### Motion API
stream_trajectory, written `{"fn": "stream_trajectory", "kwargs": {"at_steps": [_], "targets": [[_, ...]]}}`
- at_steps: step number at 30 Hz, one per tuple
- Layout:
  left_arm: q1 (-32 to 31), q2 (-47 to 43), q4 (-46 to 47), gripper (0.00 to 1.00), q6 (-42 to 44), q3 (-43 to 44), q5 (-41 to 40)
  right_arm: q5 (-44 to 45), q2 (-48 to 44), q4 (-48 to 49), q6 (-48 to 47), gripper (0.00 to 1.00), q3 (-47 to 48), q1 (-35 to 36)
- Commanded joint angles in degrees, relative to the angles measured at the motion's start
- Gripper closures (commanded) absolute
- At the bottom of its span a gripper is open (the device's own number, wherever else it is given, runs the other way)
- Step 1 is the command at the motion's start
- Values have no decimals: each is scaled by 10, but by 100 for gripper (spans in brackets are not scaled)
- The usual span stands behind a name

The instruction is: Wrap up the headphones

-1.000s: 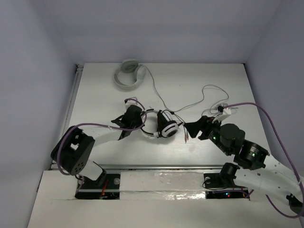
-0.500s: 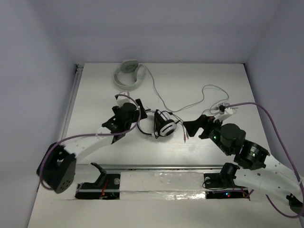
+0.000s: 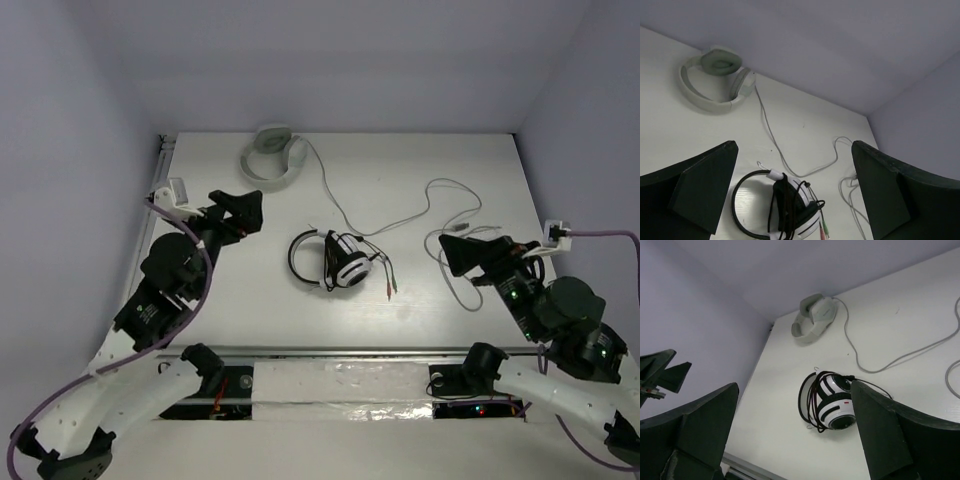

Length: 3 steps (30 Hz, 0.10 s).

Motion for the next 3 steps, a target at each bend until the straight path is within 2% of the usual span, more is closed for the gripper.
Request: {"fn": "stream_trajectory", "kwargs": {"at_steps": [1, 3], "targets": [[-1, 3, -35, 1, 25, -3, 4, 11, -9, -7, -6, 0, 0, -1], [-1, 8, -35, 1, 14, -18, 1, 4, -4, -11, -7, 0, 2, -1]]}}
